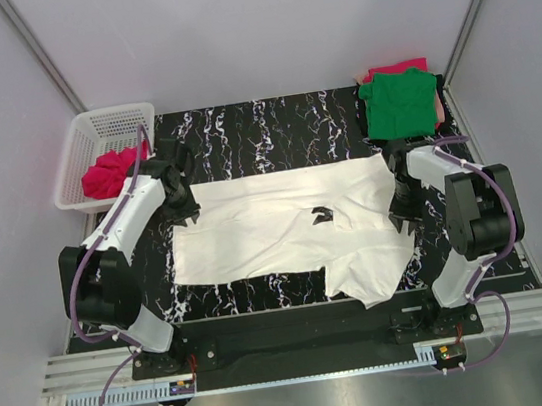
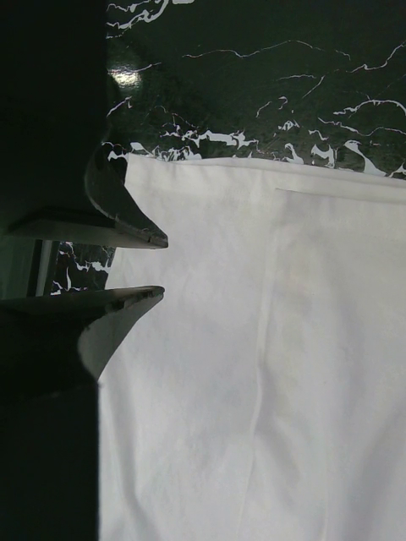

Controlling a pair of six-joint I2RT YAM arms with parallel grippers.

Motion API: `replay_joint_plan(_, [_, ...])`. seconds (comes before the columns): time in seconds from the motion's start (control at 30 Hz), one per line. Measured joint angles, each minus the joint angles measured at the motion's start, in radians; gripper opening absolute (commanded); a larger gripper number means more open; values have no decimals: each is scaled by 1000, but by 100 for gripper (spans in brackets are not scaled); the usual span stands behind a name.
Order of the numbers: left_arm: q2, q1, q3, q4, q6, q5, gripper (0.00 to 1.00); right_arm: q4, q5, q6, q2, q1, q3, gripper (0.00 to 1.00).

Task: Fold and stack the t-shirts
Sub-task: Fold the tshirt

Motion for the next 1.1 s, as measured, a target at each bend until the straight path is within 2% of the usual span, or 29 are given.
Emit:
replay_joint_plan(0.33, [0, -2, -12, 0, 0, 0, 29, 22, 2, 0, 0, 0, -19, 36])
replay_joint_plan(0.43, [0, -2, -12, 0, 0, 0, 29, 32, -8, -3, -1, 0, -17, 53])
replay_joint_plan(0.47, [0, -2, -12, -1, 0, 0, 29, 43, -22, -6, -7, 0, -19, 63])
replay_joint_plan(0.5, [0, -2, -12, 0, 0, 0, 29, 63, -34, -11, -24, 0, -26, 83])
replay_joint_plan(0.53, [0, -2, -12, 0, 0, 0, 28, 84, -46, -12, -47, 0, -39, 95])
replay_joint_plan(0.57, [0, -2, -12, -1, 0, 0, 28, 143, -66, -20, -106, -1, -80, 100])
replay_joint_plan(0.6, [0, -2, -12, 0, 0, 0, 28, 176, -84, -15, -171, -2, -116, 100])
replay_joint_plan(0.7, [0, -2, -12, 0, 0, 1, 28, 235, -118, -7, -362, -5, -204, 90])
replay_joint_plan(0.77, [0, -2, -12, 0, 0, 1, 28, 256, -129, 0, -436, -6, -223, 92])
replay_joint_plan(0.9, [0, -3, -12, 0, 0, 2, 28, 281, -129, 1, -411, -6, -224, 94])
replay_joint_plan(1.1, [0, -5, -12, 0, 0, 2, 28, 278, -128, 19, -338, -6, -229, 91])
